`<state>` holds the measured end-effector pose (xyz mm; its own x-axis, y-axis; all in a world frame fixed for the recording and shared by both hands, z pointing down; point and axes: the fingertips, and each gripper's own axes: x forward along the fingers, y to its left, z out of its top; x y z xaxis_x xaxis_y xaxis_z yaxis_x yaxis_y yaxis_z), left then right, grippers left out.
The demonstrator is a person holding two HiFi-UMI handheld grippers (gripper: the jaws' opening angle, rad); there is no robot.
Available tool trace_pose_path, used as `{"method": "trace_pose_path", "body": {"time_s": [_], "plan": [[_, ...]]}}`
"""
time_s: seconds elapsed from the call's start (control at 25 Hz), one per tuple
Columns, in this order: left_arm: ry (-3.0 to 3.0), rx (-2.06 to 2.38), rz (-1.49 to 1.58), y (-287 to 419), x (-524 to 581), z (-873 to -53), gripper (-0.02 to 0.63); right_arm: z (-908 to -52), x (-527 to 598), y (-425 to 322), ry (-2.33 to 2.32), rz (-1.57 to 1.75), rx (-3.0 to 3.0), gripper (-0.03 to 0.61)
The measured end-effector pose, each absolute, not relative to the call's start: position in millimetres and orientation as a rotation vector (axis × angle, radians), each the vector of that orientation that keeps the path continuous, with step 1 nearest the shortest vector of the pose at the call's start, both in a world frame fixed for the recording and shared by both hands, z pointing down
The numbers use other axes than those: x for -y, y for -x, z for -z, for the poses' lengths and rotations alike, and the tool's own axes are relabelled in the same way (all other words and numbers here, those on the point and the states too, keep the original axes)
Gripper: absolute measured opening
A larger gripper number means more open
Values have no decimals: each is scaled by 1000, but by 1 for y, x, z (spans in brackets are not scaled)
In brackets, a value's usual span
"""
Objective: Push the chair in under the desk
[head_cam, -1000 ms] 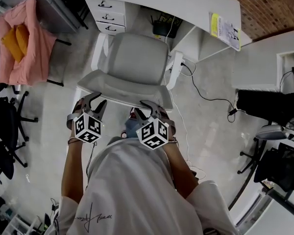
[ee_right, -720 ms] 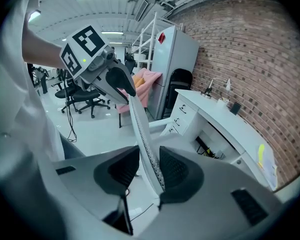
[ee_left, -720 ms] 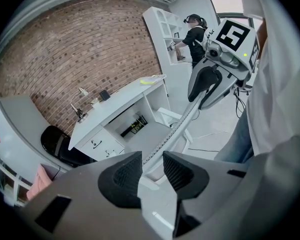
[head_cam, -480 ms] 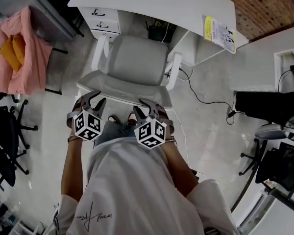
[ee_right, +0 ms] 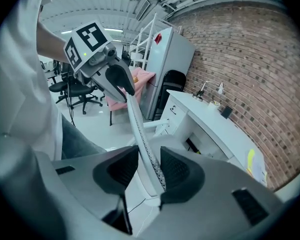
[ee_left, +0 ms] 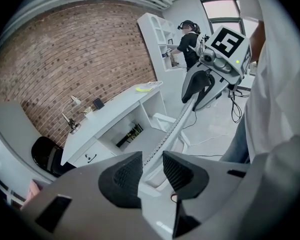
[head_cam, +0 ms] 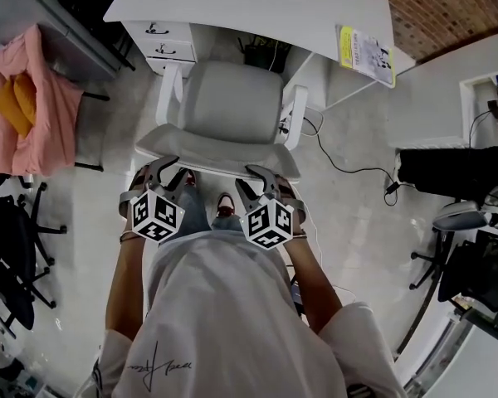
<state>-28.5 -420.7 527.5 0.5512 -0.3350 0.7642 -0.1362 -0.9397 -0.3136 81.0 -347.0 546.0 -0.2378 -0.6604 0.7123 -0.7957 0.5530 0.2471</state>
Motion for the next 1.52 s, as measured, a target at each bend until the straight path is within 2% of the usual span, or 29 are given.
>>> {"method": "trace_pose_path", "body": {"time_s": [1.2,1.52], "plan": [[2699,-337,1185,23,408,-521,127,-546,339,-91,-1129,-246,1972,162],[2800,-330,1106,15,381,-515,83,-522,330,-82,-1177,-299,2050,132]]}}
